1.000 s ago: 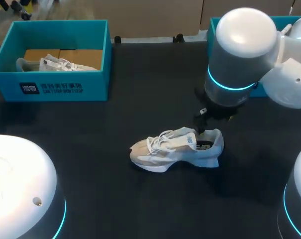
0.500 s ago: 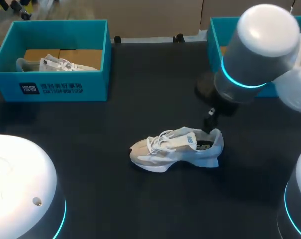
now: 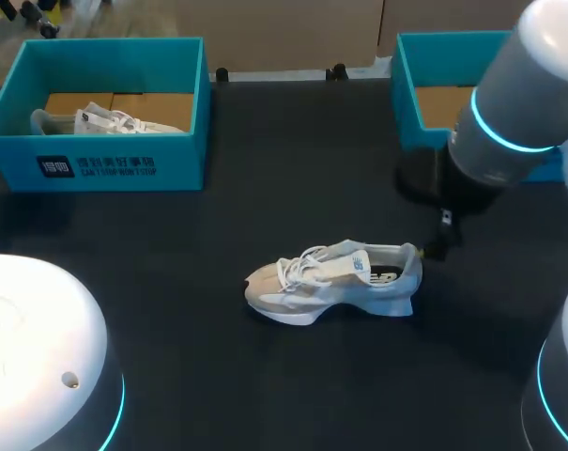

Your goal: Take the shoe out of the shoebox, open the shoe tongue, remove and reinsert the insole, then place the shoe into the shoebox

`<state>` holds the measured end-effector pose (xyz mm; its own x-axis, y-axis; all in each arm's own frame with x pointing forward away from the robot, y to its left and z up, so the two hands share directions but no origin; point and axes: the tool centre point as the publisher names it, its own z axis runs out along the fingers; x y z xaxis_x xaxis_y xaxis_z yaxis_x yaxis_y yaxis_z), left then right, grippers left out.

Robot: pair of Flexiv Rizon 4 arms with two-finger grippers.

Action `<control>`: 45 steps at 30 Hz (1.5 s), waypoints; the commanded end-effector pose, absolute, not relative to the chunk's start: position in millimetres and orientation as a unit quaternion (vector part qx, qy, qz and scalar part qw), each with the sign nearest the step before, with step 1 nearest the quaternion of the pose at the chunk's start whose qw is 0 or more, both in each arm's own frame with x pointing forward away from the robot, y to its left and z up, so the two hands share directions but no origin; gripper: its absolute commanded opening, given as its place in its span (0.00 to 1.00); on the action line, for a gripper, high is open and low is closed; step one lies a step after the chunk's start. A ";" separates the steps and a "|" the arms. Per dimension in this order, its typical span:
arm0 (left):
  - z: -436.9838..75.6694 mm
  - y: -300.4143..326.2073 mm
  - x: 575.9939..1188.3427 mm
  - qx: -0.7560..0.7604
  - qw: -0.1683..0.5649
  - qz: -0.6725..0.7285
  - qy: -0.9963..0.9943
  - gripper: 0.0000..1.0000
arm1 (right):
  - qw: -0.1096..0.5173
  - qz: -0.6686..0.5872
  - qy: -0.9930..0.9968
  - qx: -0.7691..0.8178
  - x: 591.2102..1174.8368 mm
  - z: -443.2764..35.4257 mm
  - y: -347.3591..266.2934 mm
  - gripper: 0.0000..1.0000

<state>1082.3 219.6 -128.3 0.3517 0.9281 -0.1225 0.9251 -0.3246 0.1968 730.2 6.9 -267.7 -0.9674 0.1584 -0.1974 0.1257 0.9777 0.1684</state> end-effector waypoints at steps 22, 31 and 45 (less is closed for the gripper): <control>-128.1 219.7 1081.7 0.814 0.116 0.008 0.569 1.00 | 0.072 0.367 0.927 0.018 726.9 -314.8 -59.6 1.00; -128.1 219.7 1081.7 0.814 0.116 0.008 0.569 1.00 | 0.076 0.425 0.902 0.015 727.9 -331.8 -69.9 1.00; -128.1 219.7 1081.7 0.814 0.116 0.008 0.569 1.00 | 0.064 0.444 0.894 -0.005 727.2 -356.6 -67.5 1.00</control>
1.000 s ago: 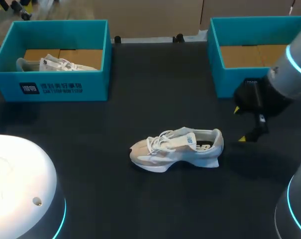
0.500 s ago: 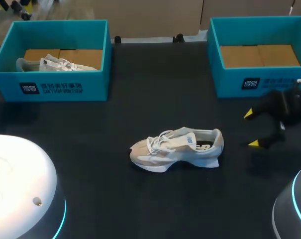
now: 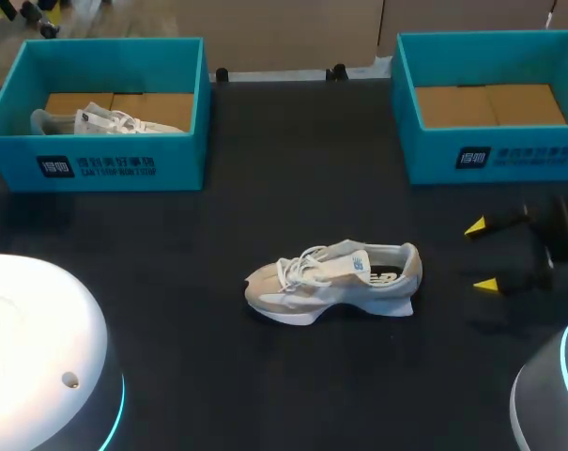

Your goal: Take the shoe out of the shoebox, open the shoe tongue, remove and reinsert the insole, then place the shoe into the shoebox

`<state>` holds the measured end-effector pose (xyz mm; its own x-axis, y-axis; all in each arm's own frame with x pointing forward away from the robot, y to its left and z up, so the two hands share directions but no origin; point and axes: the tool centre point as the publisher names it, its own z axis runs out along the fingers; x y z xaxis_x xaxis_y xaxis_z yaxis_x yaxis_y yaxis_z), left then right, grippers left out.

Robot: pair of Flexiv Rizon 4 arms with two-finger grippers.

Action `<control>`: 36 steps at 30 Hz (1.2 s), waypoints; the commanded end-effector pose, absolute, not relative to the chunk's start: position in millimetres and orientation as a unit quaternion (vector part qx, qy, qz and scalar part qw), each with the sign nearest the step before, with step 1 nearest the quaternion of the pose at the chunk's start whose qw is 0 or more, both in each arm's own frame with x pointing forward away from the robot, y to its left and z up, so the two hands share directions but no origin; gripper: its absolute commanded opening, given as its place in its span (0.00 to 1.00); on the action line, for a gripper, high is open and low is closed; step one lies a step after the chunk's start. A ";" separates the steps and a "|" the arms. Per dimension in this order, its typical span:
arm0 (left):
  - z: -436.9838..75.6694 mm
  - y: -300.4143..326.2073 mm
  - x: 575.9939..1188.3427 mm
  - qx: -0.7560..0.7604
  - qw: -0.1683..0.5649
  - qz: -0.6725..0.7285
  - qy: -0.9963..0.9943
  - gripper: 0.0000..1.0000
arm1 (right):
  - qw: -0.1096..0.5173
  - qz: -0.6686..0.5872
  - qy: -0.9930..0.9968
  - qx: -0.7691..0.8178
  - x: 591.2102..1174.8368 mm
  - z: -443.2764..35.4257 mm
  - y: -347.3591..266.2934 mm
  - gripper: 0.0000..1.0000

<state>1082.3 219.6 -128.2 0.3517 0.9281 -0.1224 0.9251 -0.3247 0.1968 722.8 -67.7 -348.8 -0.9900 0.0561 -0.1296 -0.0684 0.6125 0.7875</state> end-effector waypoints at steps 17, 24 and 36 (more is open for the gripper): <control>-128.1 219.7 1081.7 0.814 0.116 0.008 0.569 1.00 | 0.057 0.458 0.887 0.005 737.9 -383.3 -67.5 1.00; -128.1 219.7 1081.7 0.814 0.116 0.008 0.569 1.00 | 0.057 0.452 0.890 0.018 739.6 -387.5 -69.2 1.00; -128.1 219.7 1081.7 0.814 0.116 0.008 0.569 1.00 | 0.057 0.452 0.890 0.018 739.6 -387.5 -69.2 1.00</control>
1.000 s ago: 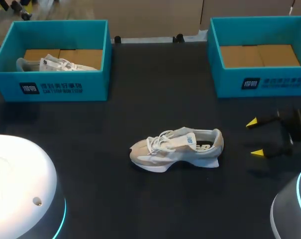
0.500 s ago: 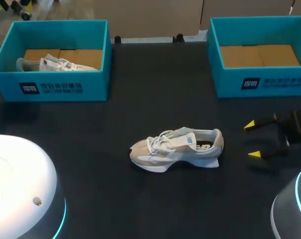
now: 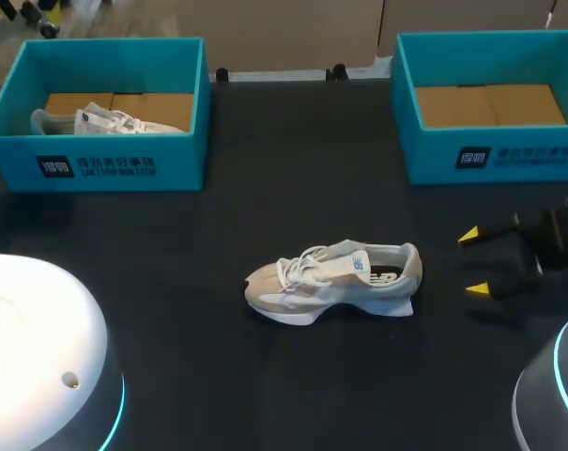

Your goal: Take the shoe out of the shoebox, open the shoe tongue, remove and reinsert the insole, then place the shoe into the shoebox

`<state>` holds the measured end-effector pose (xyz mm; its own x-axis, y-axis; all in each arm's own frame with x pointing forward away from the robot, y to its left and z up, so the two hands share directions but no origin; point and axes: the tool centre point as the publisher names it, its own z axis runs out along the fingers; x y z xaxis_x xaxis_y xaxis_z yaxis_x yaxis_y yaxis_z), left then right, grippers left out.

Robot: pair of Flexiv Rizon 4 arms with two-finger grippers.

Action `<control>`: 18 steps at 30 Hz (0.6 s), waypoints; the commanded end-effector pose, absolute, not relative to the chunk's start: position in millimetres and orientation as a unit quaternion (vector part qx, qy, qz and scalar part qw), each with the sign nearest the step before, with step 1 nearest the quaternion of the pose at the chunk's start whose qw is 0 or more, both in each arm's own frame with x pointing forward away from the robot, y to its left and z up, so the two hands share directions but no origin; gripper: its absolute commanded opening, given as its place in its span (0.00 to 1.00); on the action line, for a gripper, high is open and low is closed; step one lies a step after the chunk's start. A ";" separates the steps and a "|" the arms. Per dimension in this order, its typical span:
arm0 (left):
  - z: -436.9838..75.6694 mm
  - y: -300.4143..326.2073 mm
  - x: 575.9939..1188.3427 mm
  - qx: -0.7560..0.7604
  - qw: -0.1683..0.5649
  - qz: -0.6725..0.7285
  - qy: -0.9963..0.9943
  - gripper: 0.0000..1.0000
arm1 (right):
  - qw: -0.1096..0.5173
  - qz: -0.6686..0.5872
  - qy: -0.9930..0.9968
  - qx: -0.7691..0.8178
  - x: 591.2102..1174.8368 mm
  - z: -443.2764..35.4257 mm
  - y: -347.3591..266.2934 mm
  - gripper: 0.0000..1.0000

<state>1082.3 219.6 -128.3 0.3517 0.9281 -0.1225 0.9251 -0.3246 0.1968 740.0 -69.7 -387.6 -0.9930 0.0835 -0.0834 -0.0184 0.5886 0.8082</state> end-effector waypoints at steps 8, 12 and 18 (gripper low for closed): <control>-128.1 219.7 1081.7 0.814 0.116 0.008 0.569 1.00 | 0.057 0.452 0.890 0.018 739.6 -387.5 -69.2 1.00; -128.1 219.7 1081.7 0.814 0.116 0.008 0.569 1.00 | 0.061 0.459 0.886 0.015 742.2 -386.5 -60.5 1.00; -128.1 219.7 1081.7 0.814 0.116 0.008 0.569 1.00 | 0.056 0.468 0.881 0.024 745.1 -389.1 -40.7 1.00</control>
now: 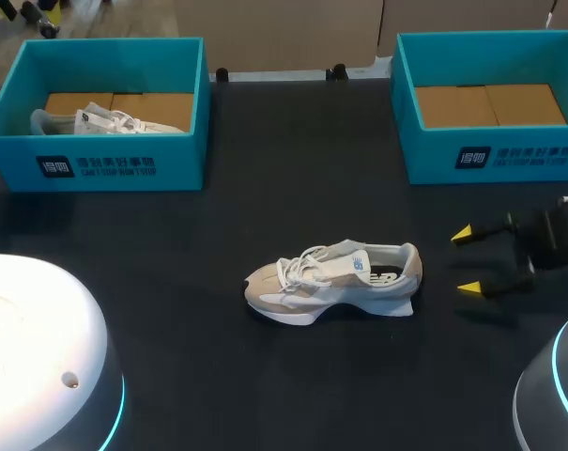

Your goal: Take the shoe out of the shoebox, open the shoe tongue, remove and reinsert the insole, then place the shoe into the shoebox

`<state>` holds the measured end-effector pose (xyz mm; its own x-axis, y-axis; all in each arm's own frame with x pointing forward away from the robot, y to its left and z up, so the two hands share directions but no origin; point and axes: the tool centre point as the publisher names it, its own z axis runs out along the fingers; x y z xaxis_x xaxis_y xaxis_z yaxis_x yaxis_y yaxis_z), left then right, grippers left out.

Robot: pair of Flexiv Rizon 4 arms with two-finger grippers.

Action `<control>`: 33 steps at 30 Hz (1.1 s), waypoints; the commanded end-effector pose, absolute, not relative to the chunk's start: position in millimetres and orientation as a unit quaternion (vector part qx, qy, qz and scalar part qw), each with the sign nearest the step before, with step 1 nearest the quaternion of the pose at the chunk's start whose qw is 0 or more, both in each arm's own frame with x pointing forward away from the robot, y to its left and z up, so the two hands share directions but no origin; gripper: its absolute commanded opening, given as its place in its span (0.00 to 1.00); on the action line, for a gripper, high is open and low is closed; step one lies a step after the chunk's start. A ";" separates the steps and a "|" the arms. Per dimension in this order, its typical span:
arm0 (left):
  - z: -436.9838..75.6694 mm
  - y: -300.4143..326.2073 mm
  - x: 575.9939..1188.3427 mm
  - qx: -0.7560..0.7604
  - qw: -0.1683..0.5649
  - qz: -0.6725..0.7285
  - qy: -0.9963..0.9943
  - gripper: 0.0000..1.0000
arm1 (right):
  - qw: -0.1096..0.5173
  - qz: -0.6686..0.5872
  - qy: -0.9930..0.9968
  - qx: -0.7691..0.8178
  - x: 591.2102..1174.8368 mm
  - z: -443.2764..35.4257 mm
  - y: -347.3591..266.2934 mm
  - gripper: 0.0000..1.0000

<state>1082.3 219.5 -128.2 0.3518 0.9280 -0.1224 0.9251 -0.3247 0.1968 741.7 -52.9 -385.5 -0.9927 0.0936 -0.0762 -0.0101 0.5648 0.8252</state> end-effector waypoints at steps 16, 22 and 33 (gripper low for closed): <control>-128.1 219.7 1081.7 0.814 0.116 0.008 0.569 1.00 | 0.044 0.485 0.873 0.016 739.6 -403.2 2.4 1.00; -128.1 219.7 1081.7 0.814 0.116 0.008 0.569 1.00 | 0.040 0.489 0.871 0.010 739.7 -405.2 13.0 1.00; -128.1 219.7 1081.7 0.814 0.116 0.008 0.569 1.00 | 0.030 0.495 0.869 -0.001 735.6 -405.1 32.4 1.00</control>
<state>1082.3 219.6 -128.3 0.3517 0.9281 -0.1224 0.9251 -0.3246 0.1968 734.4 26.9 -403.3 -0.9980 0.0290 -0.0560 -0.0337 0.5057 0.8621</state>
